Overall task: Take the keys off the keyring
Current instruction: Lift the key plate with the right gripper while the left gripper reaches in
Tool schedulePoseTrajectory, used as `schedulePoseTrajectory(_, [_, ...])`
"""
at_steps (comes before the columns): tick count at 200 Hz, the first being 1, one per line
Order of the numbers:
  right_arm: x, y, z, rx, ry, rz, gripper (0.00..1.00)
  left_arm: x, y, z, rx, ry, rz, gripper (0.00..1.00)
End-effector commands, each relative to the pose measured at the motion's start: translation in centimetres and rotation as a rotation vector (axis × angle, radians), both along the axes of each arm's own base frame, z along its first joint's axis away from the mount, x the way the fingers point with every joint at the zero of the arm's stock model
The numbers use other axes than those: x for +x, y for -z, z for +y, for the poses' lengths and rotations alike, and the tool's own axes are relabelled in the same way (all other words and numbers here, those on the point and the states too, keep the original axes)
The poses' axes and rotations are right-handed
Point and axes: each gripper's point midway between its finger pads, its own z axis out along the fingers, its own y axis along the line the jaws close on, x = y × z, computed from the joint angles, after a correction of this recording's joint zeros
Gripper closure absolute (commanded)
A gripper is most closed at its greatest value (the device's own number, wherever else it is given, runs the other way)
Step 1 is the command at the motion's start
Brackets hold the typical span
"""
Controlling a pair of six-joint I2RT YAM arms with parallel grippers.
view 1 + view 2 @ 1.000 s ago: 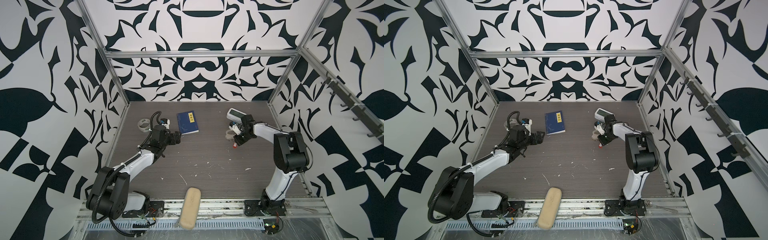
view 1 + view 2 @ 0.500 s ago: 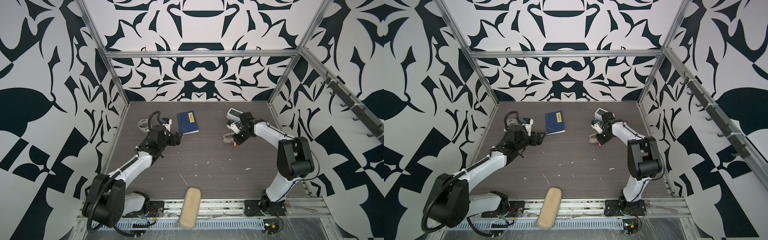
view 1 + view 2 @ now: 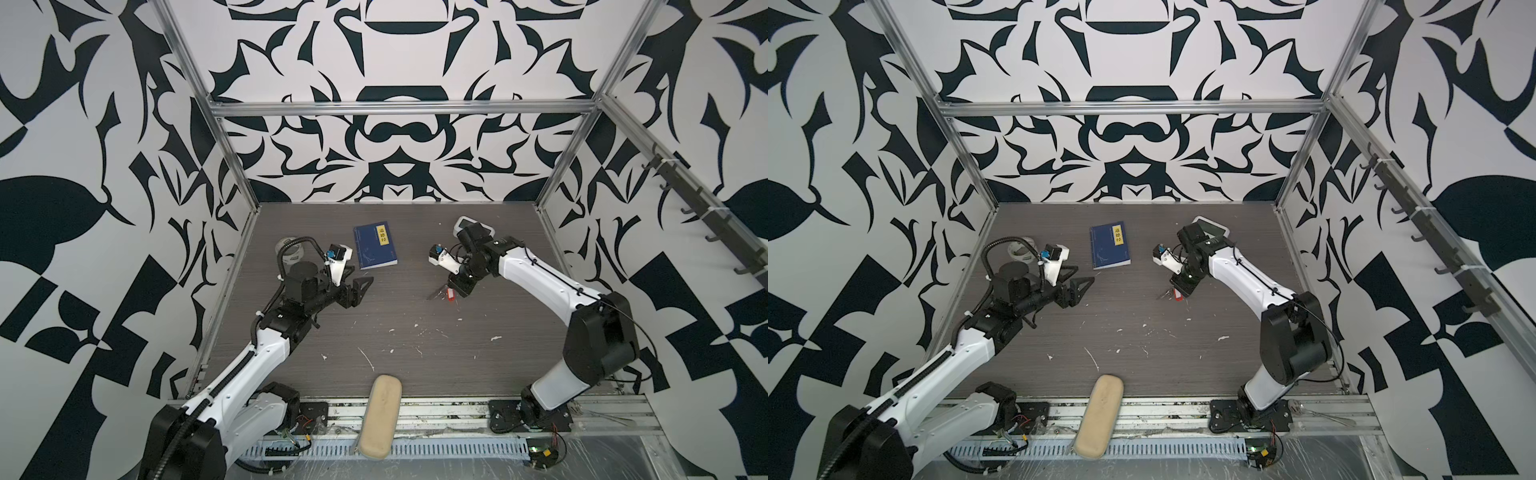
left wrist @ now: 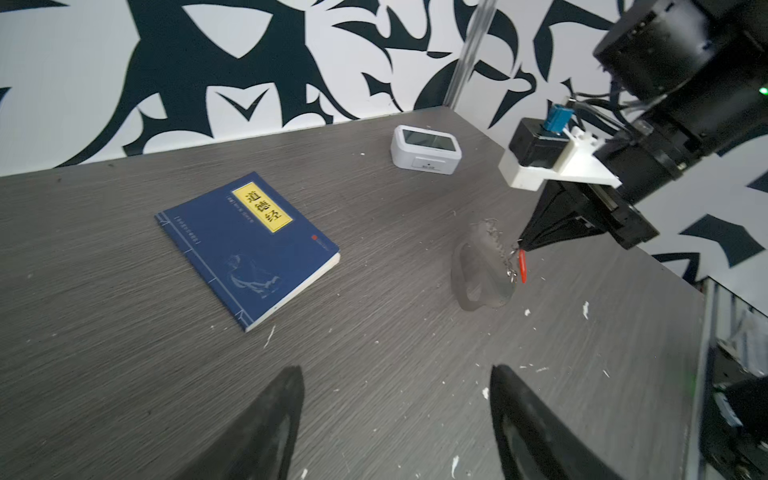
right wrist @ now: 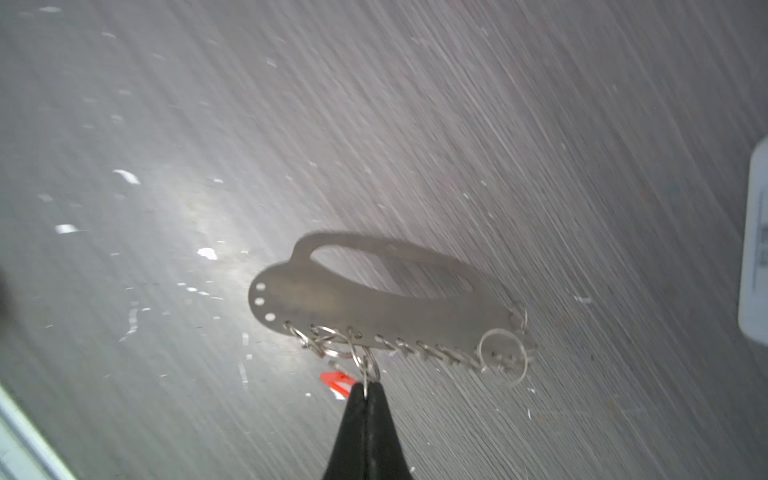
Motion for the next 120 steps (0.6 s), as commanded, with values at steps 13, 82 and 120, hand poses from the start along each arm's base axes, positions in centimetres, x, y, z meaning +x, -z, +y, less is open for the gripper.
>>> schedulePoseTrajectory(13, [-1.6, -4.6, 4.1, 0.210, -0.109, -0.073, 1.00, -2.2, -1.7, -1.7, -0.035, 0.119, -0.099, 0.31])
schedulePoseTrajectory(82, [-4.3, -10.8, 10.4, 0.651, -0.217, -0.160, 1.00, -4.1, -2.6, -6.6, -0.068, 0.232, -0.228, 0.48])
schedulePoseTrajectory(120, [-5.3, -12.0, 11.4, 0.717, -0.248, -0.152, 1.00, -5.0, -1.8, -8.4, -0.049, 0.267, -0.255, 0.54])
